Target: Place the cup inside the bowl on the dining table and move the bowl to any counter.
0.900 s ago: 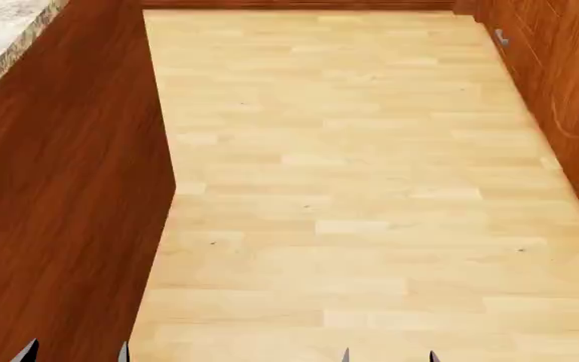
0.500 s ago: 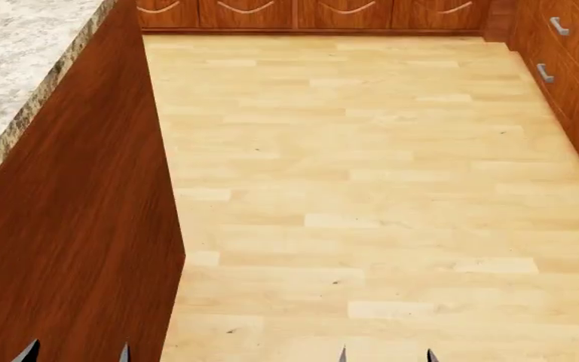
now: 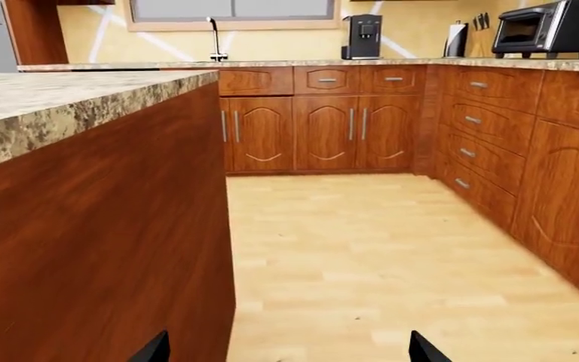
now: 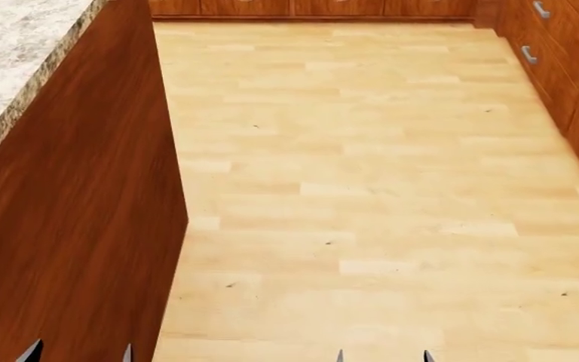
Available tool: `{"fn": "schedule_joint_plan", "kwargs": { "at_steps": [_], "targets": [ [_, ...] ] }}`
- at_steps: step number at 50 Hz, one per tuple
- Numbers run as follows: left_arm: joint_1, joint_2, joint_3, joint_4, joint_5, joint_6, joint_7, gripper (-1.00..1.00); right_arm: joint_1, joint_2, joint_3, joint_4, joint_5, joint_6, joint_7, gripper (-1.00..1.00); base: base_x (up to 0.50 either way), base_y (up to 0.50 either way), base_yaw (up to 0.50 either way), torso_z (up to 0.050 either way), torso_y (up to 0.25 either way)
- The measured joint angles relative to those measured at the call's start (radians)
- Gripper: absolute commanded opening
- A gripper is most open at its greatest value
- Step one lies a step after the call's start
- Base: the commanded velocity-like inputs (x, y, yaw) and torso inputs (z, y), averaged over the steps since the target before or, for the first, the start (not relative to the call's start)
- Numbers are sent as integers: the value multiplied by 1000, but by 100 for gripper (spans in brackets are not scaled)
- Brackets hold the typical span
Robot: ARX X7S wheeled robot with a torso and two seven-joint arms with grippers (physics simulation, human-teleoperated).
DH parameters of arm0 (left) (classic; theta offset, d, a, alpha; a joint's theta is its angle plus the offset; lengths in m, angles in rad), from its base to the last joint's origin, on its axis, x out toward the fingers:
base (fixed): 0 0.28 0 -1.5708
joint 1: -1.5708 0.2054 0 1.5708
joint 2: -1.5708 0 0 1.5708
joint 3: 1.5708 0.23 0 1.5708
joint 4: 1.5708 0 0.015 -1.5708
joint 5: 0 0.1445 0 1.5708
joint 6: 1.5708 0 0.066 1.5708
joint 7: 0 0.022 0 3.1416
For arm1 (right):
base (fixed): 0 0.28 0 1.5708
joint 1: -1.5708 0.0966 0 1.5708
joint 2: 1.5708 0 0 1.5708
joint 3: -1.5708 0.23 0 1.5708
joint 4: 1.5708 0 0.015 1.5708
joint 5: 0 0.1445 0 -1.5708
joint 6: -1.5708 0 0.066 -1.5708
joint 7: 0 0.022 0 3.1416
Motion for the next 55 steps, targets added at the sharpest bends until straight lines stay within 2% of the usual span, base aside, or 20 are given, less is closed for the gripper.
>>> {"fn": "schedule_joint_plan", "kwargs": {
  "at_steps": [55],
  "targets": [
    [-5, -52, 66, 1, -46, 10, -58, 100, 8, 51, -68, 3, 50, -14, 55, 100, -500, -22, 0, 0, 0]
  ]
}}
